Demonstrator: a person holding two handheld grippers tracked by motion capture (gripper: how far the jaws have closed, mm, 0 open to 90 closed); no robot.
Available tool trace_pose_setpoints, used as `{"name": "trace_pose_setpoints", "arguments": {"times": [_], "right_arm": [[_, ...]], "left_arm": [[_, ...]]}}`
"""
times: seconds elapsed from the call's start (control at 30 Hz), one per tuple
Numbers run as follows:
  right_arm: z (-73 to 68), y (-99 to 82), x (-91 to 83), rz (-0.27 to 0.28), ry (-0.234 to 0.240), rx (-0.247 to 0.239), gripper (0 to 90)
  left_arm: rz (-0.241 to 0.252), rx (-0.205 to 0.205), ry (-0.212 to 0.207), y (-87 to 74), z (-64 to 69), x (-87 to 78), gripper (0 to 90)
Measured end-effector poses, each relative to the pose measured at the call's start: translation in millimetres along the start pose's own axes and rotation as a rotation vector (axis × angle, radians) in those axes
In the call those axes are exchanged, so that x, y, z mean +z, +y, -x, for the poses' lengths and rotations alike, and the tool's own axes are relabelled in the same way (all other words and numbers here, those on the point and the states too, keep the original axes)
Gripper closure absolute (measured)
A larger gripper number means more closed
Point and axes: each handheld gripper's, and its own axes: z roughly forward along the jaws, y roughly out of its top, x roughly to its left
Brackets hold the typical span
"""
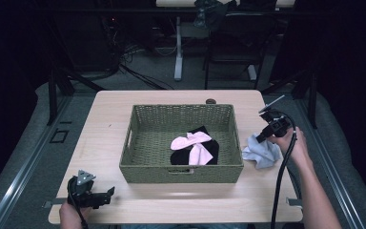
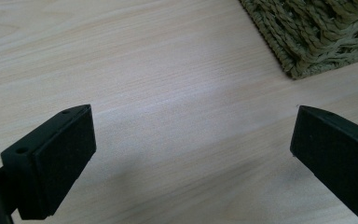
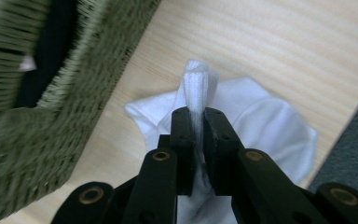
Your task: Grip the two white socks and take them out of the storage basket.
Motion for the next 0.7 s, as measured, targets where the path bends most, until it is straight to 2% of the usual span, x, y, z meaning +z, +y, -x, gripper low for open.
{"name": "trace_pose_setpoints", "arguments": {"times": [0.07,0.17,0.2,0.23,0.27,0.4,0.43,0.57,0.63,0.7], "right_arm": [[1.4,-3.4,11.9,0.005,0.005,0.017,78.0],[3.3,-6.9,19.8,-0.005,0.015,0.014,66.3],[3.4,-8.6,18.7,-0.004,0.009,0.009,57.2],[1.7,-11.5,16.9,0.027,-0.005,0.024,47.8],[1.7,-12.6,13.3,0.026,-0.007,0.010,41.8],[-8.3,-24.1,-7.3,0.122,-0.001,-0.002,22.0],[-11.2,-27.4,-12.9,0.123,-0.004,-0.011,17.3],[-19.1,-36.8,-21.5,0.137,-0.015,-0.019,13.4],[-26.3,-49.5,-25.9,0.138,-0.033,-0.020,7.0],[-30.8,-57.8,-25.9,0.148,-0.024,-0.014,5.5]], "left_arm": [[0.000,0.000,0.000,0.0,-0.1,0.0,0.1],[0.000,0.001,0.001,-0.1,-0.3,-0.1,0.1],[0.000,0.000,0.001,-0.2,-0.4,-0.1,0.1],[0.000,-0.002,0.001,-0.1,-0.3,0.1,0.1],[0.000,-0.001,0.001,0.0,-0.2,0.1,0.1],[0.003,0.000,-0.001,0.2,0.4,0.2,0.1],[0.002,0.001,0.000,0.2,0.3,0.0,0.1],[0.003,0.002,0.000,0.2,0.1,-0.2,0.1],[0.003,0.002,-0.002,0.2,0.1,0.0,0.1],[0.004,0.002,-0.002,0.4,0.4,0.3,0.1]]}}
